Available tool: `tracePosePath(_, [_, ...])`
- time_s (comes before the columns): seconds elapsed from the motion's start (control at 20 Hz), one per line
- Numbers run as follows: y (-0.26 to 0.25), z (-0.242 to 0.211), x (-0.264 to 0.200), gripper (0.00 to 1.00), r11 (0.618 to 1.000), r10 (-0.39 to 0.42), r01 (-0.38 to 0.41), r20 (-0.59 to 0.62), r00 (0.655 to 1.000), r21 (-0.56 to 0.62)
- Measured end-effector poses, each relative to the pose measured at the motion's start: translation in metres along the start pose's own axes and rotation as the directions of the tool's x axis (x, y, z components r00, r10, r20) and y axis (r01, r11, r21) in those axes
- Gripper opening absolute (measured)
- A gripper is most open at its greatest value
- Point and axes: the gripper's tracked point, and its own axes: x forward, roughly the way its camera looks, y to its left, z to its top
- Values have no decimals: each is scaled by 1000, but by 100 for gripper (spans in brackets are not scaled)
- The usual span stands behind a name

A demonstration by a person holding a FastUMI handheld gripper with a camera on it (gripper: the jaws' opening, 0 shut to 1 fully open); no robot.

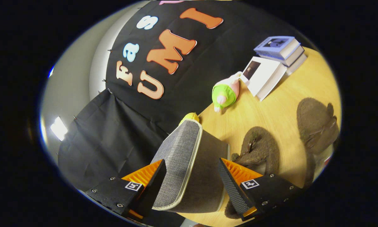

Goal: Open the storage box then place both shoes into the box .Put the left shoe in first, then the right shoe, with the right side of both shoes facing outward in a uniform manner.

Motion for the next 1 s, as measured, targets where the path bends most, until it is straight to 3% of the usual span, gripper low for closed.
tracePosePath(0.2, [31,-20,15,98,979,168,-158,-74,983,126])
tracePosePath(0.4, [34,-12,16,95,967,200,-191,-39,979,169])
tracePosePath(0.6, [34,3,13,68,961,203,-204,23,979,184])
tracePosePath(0.8, [39,13,15,8,956,183,-192,62,981,220])
tracePosePath(1.0, [70,20,9,4,963,188,-200,81,979,179])
